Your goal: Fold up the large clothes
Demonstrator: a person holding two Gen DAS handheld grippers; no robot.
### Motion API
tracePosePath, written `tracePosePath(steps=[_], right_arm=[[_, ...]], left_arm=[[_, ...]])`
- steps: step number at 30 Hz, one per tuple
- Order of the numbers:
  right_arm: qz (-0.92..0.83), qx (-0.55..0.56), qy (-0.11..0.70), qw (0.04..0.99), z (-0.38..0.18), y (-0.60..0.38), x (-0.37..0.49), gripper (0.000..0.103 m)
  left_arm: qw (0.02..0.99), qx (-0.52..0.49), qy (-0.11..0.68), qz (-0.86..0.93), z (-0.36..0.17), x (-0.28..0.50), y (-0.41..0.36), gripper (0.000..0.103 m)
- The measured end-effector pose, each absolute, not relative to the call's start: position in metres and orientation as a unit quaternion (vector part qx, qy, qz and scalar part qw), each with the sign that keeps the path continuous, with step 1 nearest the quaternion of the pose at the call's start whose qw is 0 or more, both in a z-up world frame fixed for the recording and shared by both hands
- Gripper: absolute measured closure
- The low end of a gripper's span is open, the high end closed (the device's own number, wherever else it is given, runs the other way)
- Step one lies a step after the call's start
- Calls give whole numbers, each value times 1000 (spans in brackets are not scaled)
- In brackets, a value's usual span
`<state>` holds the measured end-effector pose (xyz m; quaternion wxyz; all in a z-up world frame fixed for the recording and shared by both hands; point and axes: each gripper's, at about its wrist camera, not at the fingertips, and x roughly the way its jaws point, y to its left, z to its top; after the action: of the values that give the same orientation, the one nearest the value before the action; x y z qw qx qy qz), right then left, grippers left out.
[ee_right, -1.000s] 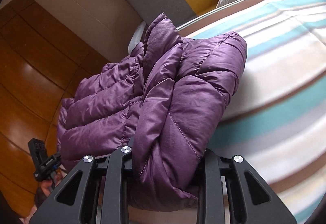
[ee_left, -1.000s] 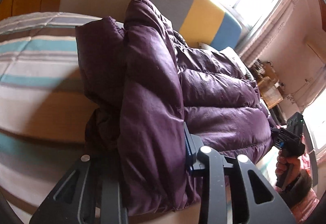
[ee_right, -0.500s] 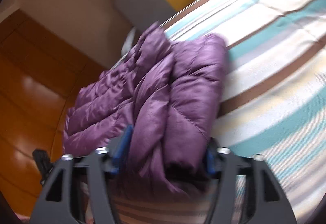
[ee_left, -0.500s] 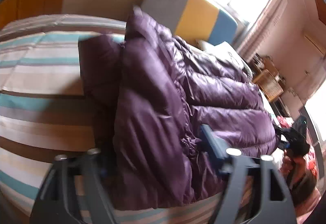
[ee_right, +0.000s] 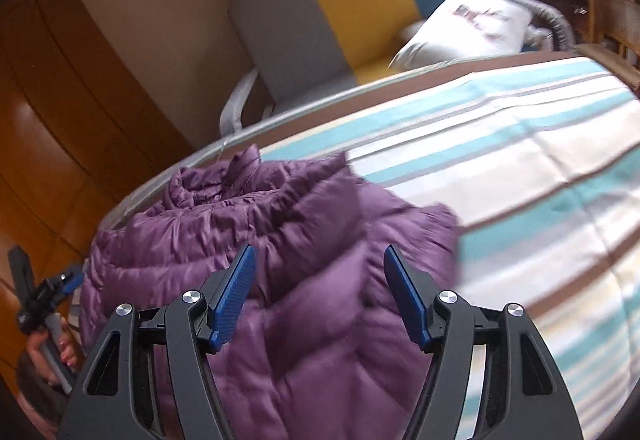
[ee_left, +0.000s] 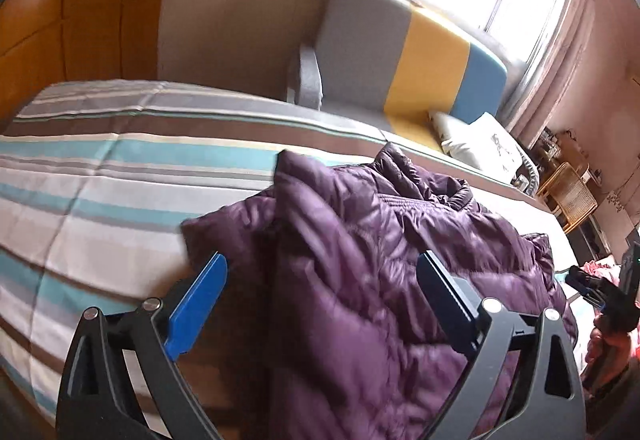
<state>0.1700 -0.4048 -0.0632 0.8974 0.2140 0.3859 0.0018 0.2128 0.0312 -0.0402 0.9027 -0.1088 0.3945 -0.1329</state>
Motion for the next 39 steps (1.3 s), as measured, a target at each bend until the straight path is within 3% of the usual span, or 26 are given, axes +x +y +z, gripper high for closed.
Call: tracePosePath(steps=[3, 5, 6, 7, 8, 9, 10, 13, 21, 32, 39], right_arm=[[-18, 194, 411, 890, -72, -400, 196, 37], [-20, 187, 427, 884, -79, -397, 202, 37], [-20, 177, 436, 882, -82, -394, 205, 44], [-23, 163, 439, 883, -84, -389, 206, 63], [-23, 147, 442, 885, -85, -385, 205, 69], [-19, 137, 441, 887, -85, -380, 204, 80], [-14, 128, 438, 890, -82, -376, 201, 88], [-16, 106, 418, 902, -61, -369, 188, 93], [-28, 113, 354, 928, 0, -380, 192, 93], [-99, 128, 402, 901, -73, -383, 258, 93], [-156, 80, 402, 899, -112, -366, 271, 93]], left_arm=[[894, -104, 419, -119, -50, 235, 22, 8], [889, -102, 429, -123, -57, 238, 17, 15], [889, -98, 430, -127, -59, 239, 14, 28], [886, -86, 438, -125, -64, 240, 9, 45], [884, -79, 443, -126, -68, 238, 7, 57], [882, -77, 446, -131, -70, 236, 3, 76], [880, -75, 449, -139, -70, 232, -1, 85], [891, -84, 422, -146, -51, 220, 1, 94], [912, -125, 362, -143, 6, 233, 4, 95], [907, -107, 403, -56, -58, 288, -21, 94], [912, -76, 403, -9, -99, 294, -30, 72]])
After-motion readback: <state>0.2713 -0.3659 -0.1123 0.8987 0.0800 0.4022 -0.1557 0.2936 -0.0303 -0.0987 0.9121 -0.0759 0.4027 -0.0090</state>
